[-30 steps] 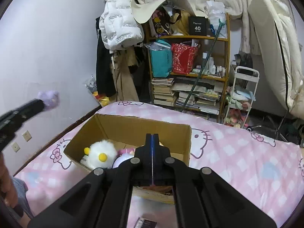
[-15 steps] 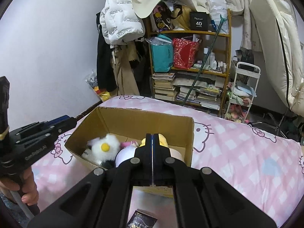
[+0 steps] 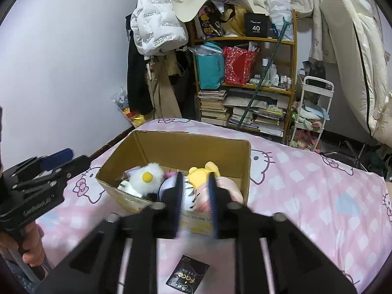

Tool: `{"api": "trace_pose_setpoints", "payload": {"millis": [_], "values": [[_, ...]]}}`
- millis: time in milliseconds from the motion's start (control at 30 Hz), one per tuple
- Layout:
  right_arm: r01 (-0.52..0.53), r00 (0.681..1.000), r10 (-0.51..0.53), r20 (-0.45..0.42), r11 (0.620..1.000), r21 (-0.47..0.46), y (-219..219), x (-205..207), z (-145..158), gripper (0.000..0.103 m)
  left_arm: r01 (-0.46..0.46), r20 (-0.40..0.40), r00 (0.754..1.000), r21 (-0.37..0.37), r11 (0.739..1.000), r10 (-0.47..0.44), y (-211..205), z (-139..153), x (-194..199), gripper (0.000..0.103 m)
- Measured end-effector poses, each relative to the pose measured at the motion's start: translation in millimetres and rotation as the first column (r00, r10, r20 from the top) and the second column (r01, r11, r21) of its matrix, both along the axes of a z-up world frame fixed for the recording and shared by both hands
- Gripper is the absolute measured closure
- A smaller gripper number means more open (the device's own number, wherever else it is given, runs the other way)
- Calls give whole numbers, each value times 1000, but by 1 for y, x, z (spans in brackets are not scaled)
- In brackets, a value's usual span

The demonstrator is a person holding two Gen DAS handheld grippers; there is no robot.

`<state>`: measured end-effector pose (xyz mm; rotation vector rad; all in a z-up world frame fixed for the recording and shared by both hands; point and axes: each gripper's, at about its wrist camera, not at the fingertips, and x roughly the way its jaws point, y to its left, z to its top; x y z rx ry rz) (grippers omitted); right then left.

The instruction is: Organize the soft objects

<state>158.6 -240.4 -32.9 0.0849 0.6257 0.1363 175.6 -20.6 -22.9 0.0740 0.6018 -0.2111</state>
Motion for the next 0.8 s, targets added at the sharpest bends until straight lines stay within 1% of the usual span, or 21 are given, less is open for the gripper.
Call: {"api": "trace_pose_setpoints", "payload": {"millis": [33,67,133,167,200,233,300,333,400,500,600,700,800], "values": [[2,1000,-2,3,1000,4,0,-3,1,66,2,1,1000,8,1000,-2,1,1,-5,52],[3,1000,-3,4,1000,7,0,-5,1,64,-1,-1,1000,16,1000,1,2,2,-9,49],[-6,1000,6,16,1000,4,1,-11,2,63,-8,2,1000,13,1000,8,6,4,-19,46],[-7,1000,7,17,1000,-6,3,-13,2,59,-11,4,1000,14,1000,11,8,4,-24,45],[-4,1000,4,14,1000,-14,4,-14,2,51,-14,8,1000,19,1000,14,9,6,-30,40],[-4,1000,4,9,1000,-12,5,-16,2,48,-15,12,1000,26,1000,15,10,7,-34,36],[0,1000,0,-4,1000,3,6,-19,-1,42,-27,23,999,38,999,26,12,11,-42,25],[3,1000,-3,-13,1000,9,6,-20,-3,40,-30,25,999,36,999,29,13,13,-46,23],[10,999,-9,-41,1000,20,7,-22,-8,29,-19,10,1000,27,999,19,16,12,-50,13],[12,996,-11,-87,1000,12,10,-22,-21,20,-39,-1,999,19,999,39,23,8,-54,10],[17,990,-15,-142,1000,12,13,-20,-36,20,-58,-18,998,19,998,58,27,5,-50,9],[19,979,-15,-201,1000,16,13,-16,-54,20,-77,-13,997,24,997,77,29,4,-48,9],[17,965,-10,-261,999,27,13,-11,-74,20,-77,-4,997,26,997,77,27,4,-46,9]]}}
